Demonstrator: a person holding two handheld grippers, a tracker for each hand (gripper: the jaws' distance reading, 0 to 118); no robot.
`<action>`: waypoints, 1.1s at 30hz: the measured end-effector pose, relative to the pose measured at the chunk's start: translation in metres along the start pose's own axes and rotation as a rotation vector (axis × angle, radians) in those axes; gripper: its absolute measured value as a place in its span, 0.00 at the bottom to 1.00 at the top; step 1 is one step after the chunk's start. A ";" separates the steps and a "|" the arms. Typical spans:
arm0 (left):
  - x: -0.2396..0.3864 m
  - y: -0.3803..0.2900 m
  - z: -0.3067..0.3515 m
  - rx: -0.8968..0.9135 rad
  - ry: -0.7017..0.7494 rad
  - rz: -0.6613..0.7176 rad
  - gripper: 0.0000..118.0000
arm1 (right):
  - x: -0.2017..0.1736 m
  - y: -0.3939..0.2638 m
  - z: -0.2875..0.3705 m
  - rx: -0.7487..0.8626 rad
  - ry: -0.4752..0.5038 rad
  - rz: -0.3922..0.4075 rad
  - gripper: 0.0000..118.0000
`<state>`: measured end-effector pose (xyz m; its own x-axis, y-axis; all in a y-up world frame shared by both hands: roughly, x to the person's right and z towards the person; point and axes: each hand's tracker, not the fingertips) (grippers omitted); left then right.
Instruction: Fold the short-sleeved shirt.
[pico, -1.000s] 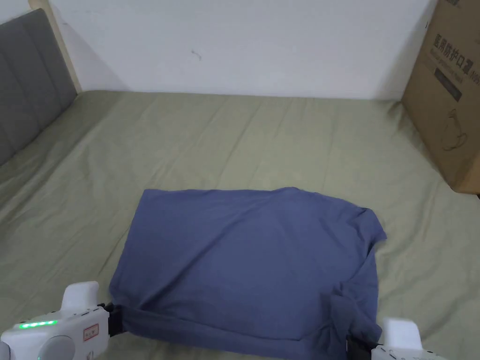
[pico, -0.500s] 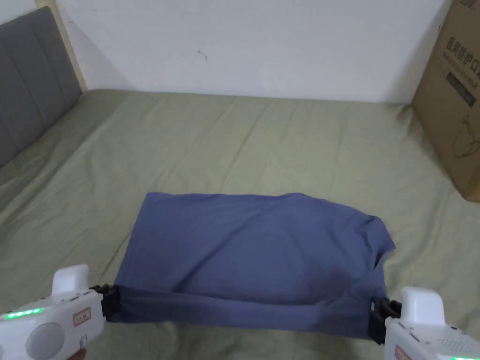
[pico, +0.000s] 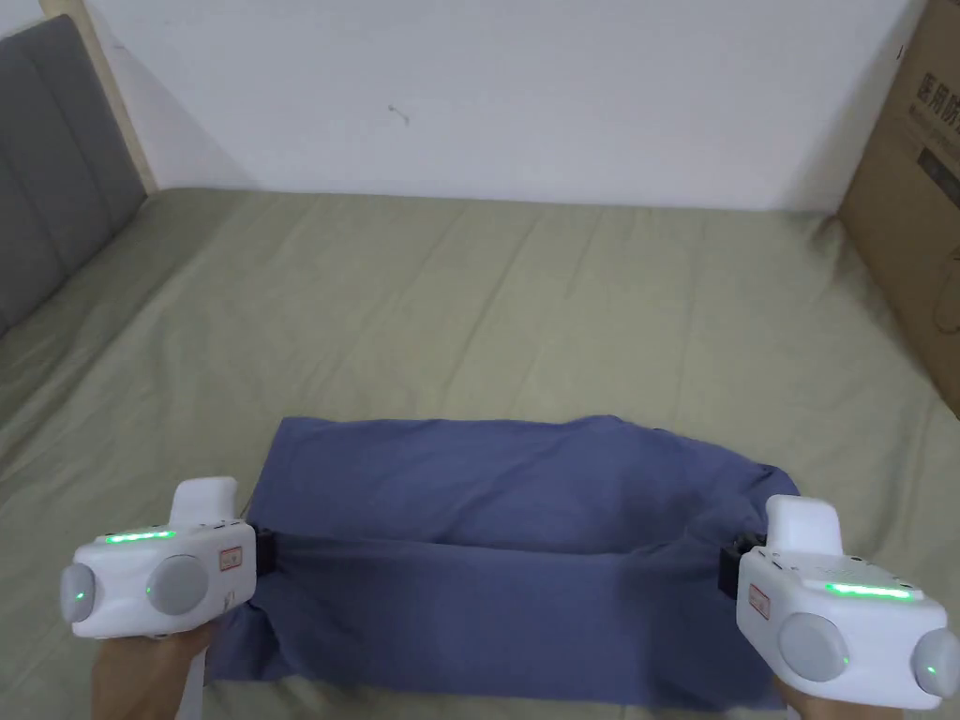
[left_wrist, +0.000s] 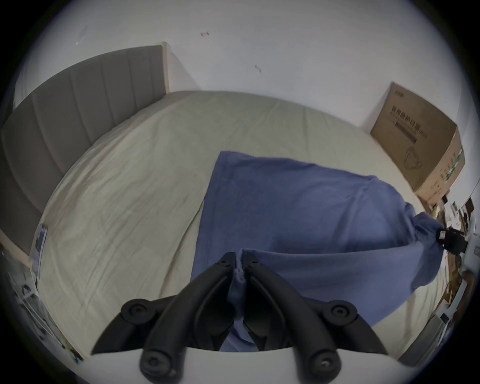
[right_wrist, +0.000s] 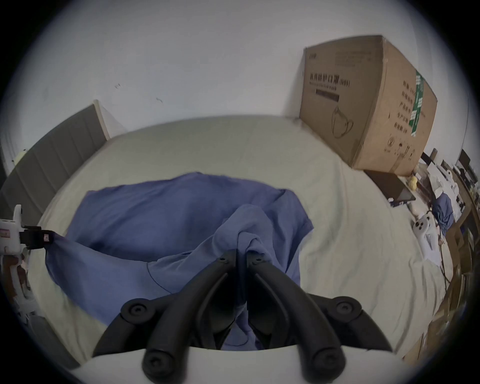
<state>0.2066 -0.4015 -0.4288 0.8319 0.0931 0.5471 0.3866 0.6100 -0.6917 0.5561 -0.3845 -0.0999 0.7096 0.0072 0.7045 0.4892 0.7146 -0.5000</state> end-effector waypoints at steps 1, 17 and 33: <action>0.002 0.002 -0.012 -0.026 0.008 -0.018 0.03 | 0.000 -0.001 -0.012 -0.033 -0.005 -0.016 0.05; 0.000 0.009 0.022 0.045 -0.136 0.100 0.82 | 0.017 0.005 0.023 0.050 0.046 -0.108 0.81; 0.046 -0.048 0.195 0.562 -0.085 -0.087 0.00 | 0.007 -0.017 0.212 0.521 0.023 0.032 0.04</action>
<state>0.1483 -0.2727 -0.2788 0.7626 0.0723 0.6428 0.1621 0.9407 -0.2982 0.4451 -0.2483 0.0201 0.7339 0.0233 0.6788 0.1543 0.9676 -0.2000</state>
